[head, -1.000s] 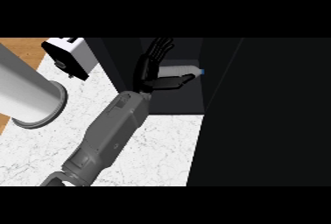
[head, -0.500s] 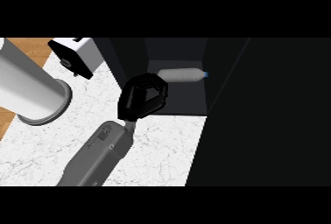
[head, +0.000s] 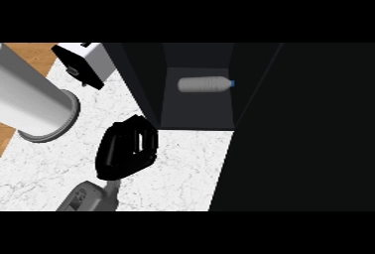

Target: Pick up the bottled water, place it into the cabinet and close the cabinet

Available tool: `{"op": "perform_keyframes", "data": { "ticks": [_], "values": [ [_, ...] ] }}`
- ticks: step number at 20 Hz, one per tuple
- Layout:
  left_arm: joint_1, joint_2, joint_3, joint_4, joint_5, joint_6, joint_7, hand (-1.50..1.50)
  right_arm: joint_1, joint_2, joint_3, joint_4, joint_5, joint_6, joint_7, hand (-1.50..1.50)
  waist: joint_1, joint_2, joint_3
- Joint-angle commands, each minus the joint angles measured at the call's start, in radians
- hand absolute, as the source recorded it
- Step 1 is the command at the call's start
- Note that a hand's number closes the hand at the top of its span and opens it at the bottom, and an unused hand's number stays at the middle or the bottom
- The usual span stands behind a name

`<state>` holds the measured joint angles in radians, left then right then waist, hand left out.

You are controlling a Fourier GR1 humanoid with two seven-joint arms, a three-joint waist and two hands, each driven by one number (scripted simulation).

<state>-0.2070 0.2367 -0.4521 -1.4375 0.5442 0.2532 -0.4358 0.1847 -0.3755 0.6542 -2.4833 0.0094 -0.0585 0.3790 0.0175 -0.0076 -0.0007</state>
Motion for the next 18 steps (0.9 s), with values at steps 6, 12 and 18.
{"op": "perform_keyframes", "data": {
  "ticks": [6,12,18],
  "values": [
    [0.266,0.137,0.052,-0.265,0.005,-0.033,-0.003,1.50,-0.189,0.182,0.226,-0.022,0.136,-0.055,0.248,1.50,-0.002,0.002,-0.001],
    [0.355,0.187,0.133,-0.351,0.074,-0.083,0.007,1.50,-0.351,0.368,0.324,0.158,0.169,-0.074,0.300,1.50,0.005,0.002,-0.001],
    [0.353,0.235,0.209,-0.334,0.129,-0.153,0.025,1.50,-0.583,0.367,0.330,0.292,0.265,-0.197,0.273,1.50,0.011,0.004,-0.003]
  ]
}}
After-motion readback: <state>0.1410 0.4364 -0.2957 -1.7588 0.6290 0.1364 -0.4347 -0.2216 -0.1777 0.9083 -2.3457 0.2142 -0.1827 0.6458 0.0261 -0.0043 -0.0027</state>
